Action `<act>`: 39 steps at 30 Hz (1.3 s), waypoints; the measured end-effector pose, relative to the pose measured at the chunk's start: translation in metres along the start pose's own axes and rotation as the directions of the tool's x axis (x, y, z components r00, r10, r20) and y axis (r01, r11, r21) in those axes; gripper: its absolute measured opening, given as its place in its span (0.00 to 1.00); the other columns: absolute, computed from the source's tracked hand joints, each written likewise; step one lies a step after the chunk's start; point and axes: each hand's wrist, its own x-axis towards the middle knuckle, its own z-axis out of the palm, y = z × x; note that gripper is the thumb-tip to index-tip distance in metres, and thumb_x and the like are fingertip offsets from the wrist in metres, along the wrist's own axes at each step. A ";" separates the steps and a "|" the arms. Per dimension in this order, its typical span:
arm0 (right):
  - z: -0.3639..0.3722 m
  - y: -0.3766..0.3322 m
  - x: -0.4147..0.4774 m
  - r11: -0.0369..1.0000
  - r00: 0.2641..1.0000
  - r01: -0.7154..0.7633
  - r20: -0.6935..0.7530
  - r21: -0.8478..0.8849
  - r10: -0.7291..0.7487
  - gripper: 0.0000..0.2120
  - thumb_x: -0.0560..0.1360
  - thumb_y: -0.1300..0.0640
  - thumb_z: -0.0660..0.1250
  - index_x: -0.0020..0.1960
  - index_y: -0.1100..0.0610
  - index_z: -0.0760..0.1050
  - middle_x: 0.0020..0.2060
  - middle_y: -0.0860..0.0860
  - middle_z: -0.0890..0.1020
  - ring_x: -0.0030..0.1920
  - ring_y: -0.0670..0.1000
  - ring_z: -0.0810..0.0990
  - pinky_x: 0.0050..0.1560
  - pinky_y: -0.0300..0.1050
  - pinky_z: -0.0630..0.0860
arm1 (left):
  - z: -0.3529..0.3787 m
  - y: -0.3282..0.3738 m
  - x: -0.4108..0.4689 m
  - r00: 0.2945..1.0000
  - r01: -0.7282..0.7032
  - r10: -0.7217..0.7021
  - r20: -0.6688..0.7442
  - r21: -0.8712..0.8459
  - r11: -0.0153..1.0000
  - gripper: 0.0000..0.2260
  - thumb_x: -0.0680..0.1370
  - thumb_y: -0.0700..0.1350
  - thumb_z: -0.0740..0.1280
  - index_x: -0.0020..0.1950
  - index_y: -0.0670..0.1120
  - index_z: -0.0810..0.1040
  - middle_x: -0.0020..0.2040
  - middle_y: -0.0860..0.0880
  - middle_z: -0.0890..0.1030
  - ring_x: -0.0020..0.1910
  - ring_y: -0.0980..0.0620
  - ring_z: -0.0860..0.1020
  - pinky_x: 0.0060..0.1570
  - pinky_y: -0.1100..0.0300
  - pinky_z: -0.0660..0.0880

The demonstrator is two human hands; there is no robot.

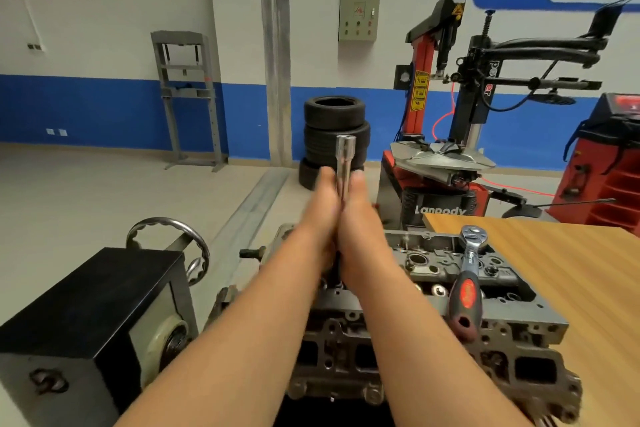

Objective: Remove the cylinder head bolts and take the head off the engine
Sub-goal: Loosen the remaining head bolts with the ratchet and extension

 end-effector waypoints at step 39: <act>-0.018 -0.017 0.027 0.980 0.998 -0.004 -0.058 0.200 0.016 0.35 0.73 0.29 0.52 0.69 0.52 0.71 0.64 0.48 0.76 0.66 0.48 0.71 0.69 0.57 0.63 | 0.021 0.012 0.008 0.958 -0.140 0.145 -0.246 0.036 0.989 0.19 0.82 0.60 0.51 0.62 0.53 0.76 0.56 0.56 0.78 0.65 0.50 0.73 0.58 0.53 0.69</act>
